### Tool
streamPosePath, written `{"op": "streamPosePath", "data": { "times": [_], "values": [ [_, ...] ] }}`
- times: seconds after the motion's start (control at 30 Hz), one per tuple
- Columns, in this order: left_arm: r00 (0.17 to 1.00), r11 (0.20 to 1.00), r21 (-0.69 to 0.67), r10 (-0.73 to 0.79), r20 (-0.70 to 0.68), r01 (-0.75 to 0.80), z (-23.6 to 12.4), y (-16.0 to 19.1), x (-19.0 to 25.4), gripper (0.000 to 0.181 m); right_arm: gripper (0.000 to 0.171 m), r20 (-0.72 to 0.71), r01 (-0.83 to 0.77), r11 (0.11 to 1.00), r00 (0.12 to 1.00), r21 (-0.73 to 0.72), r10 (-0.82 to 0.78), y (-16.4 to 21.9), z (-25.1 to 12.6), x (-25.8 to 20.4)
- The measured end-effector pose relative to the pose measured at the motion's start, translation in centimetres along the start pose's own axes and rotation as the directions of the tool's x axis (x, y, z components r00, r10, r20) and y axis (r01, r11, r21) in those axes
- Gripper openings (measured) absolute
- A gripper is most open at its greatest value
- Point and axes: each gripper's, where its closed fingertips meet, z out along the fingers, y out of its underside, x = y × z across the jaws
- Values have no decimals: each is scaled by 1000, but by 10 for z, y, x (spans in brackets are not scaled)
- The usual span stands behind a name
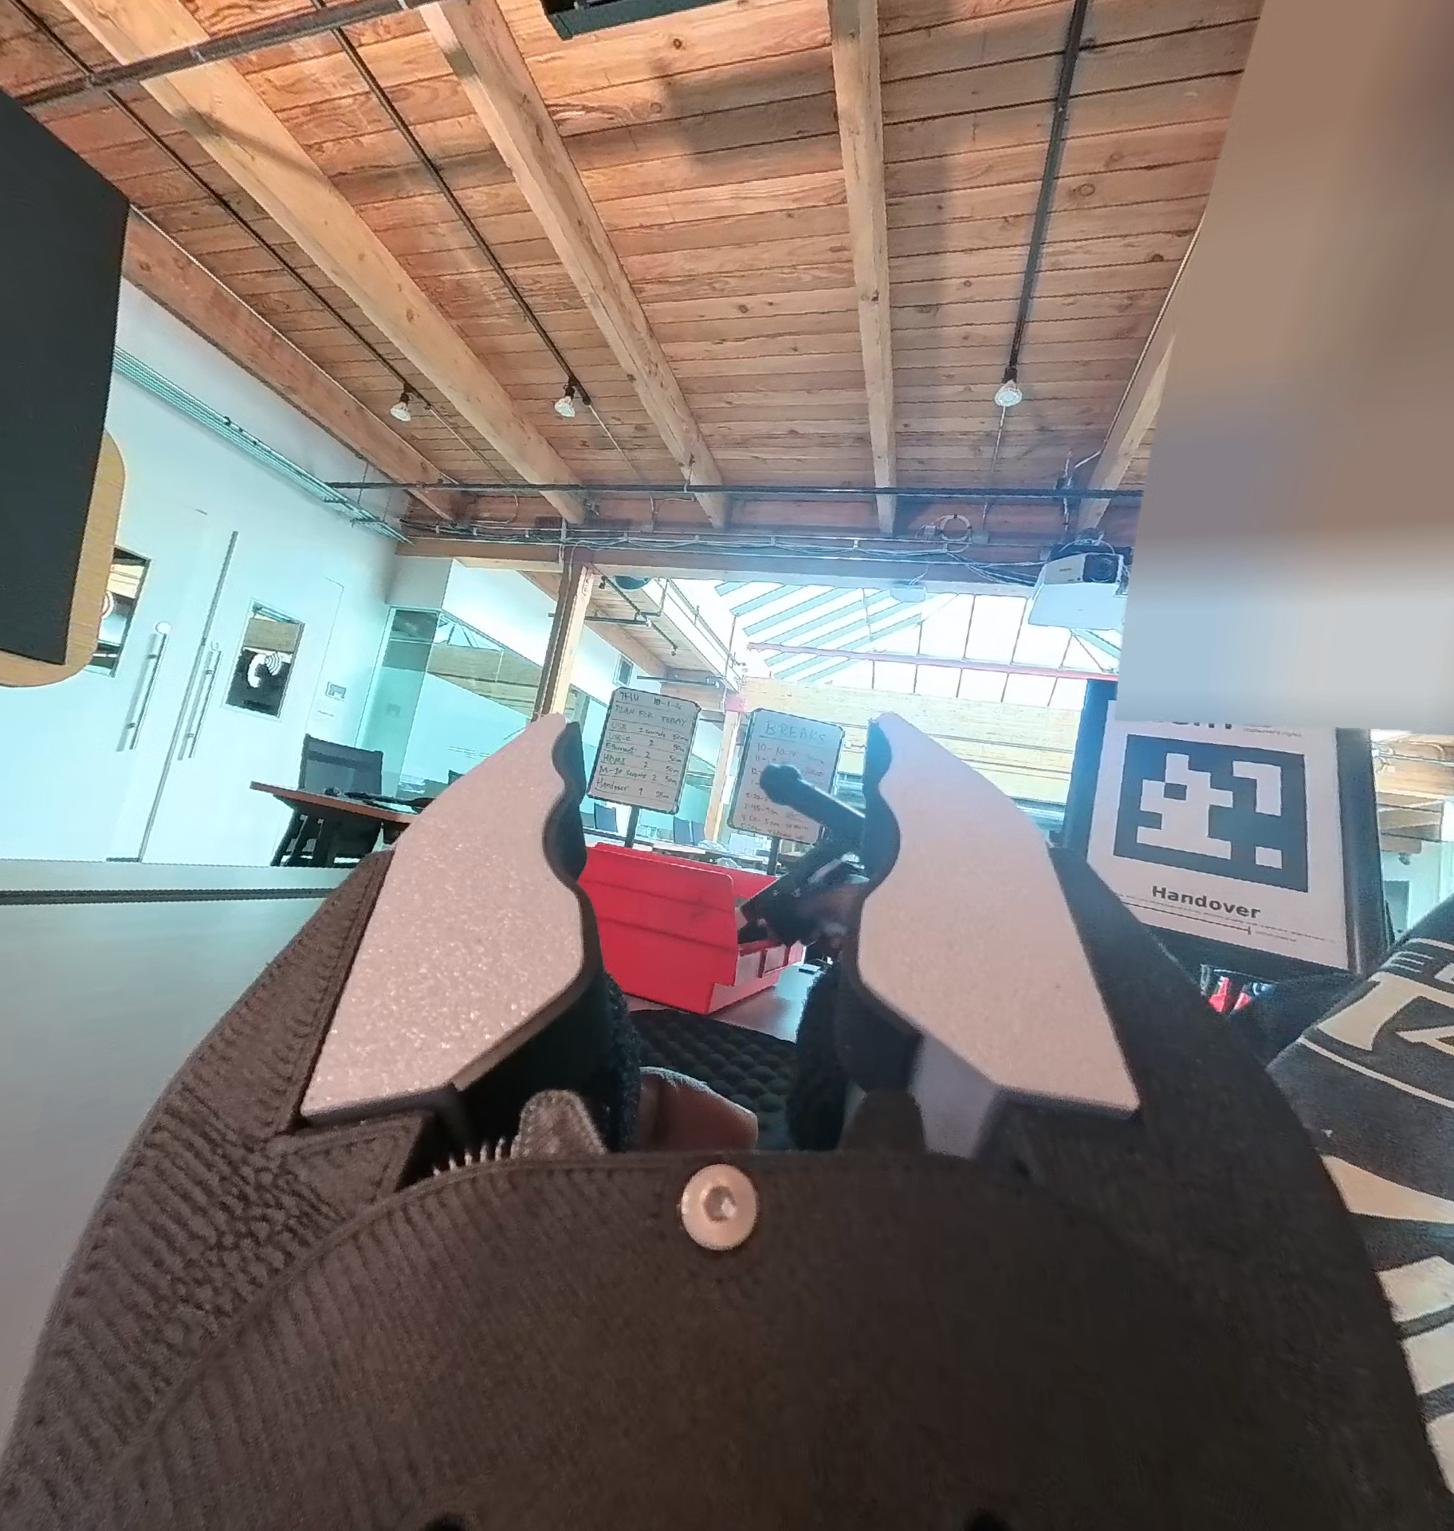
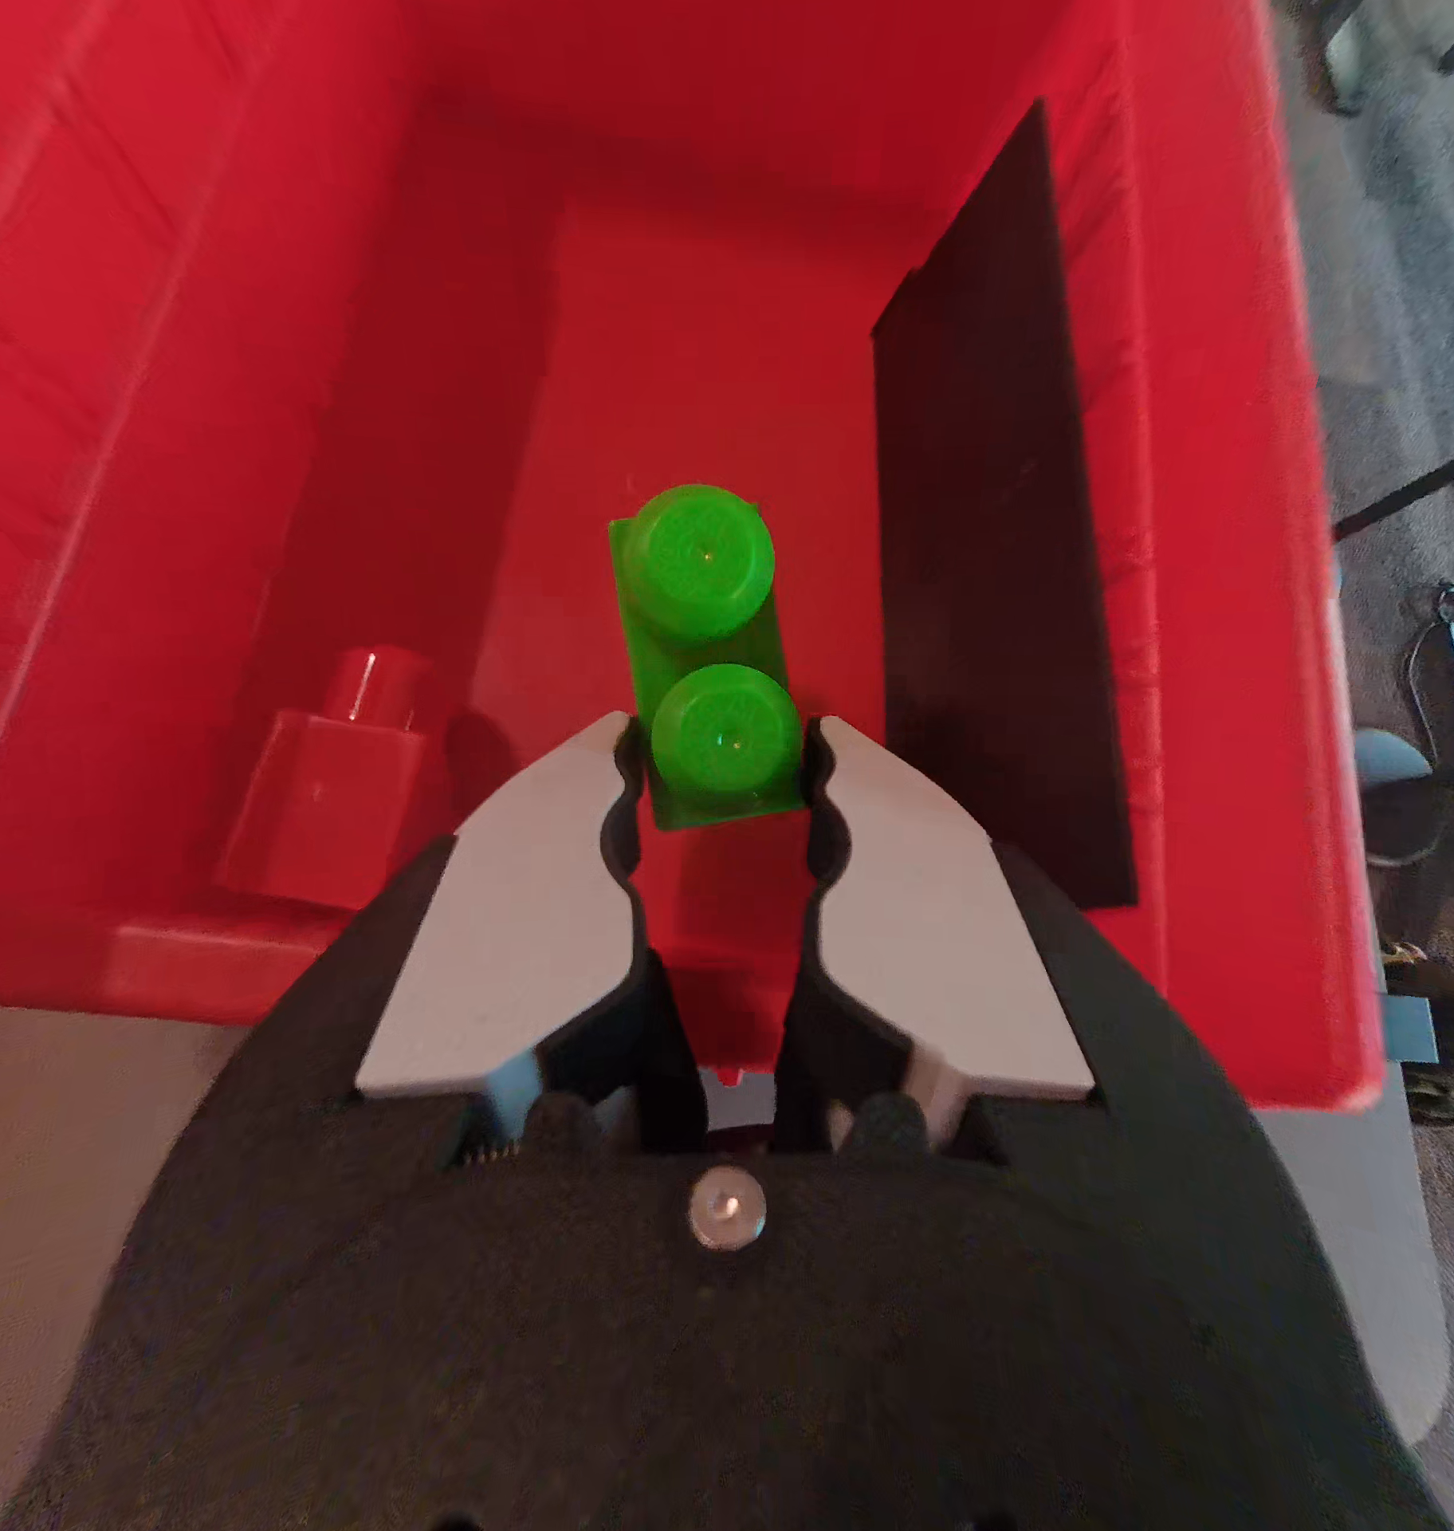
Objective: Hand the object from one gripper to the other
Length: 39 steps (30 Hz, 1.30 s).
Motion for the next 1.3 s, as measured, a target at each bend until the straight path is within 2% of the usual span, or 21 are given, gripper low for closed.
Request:
{"op": "streamPosePath", "data": {
  "times": [0.27, 0.67, 0.93, 1.0, 1.03, 1.07, 1.1, 1.13, 1.17, 1.23, 1.27, 1.3],
  "values": [
    [1000, 1000, -2, -5, 1, 5, 0, 0, -1, 64, 39, 118, -98, 975, 985, -200, 123, 13, 7, -7],
    [1000, 1000, -1, -6, 3, 6, 0, 0, -1, 64, 38, 156, -91, 954, 978, -284, 140, 17, 9, -12],
    [1000, 1000, 0, -6, 1, 6, 0, 0, -1, 64, 54, 118, -47, 993, 991, -113, 60, 2, 1, -10],
    [1000, 1000, 0, -4, 1, 4, 0, 0, 0, 64, 60, 92, -22, 997, 996, 74, 15, -27, -15, -7],
    [1000, 1000, 0, -5, 0, 5, 0, 0, 0, 64, 70, 107, -9, 977, 994, 212, -14, -48, -29, -12],
    [1000, 1000, 0, -4, 0, 4, 0, 0, 0, 64, 82, 134, 3, 928, 989, 373, -57, -70, -47, -21],
    [1000, 1000, 0, -4, 0, 4, 0, 0, 0, 64, 97, 158, 6, 841, 982, 541, -108, -93, -72, -33],
    [1000, 1000, 0, -5, 0, 5, 0, 0, 0, 64, 115, 161, 10, 711, 972, 704, -173, -113, -101, -47],
    [1000, 1000, 0, -4, 0, 4, 0, 0, 0, 64, 127, 137, 8, 546, 965, 838, -224, -129, -133, -61],
    [1000, 1000, 2, -2, 0, 2, 0, 0, 0, 64, 127, 57, -1, 185, 953, 983, -297, -143, -199, -93],
    [1000, 1000, 3, -2, 0, 2, 0, 0, 0, 64, 118, 28, -18, 35, 950, 999, -311, -142, -226, -110],
    [1000, 1000, 3, -1, 0, 1, 0, 0, 0, 64, 105, 24, -52, -77, 945, 996, -325, -137, -247, -127]
  ]
}}
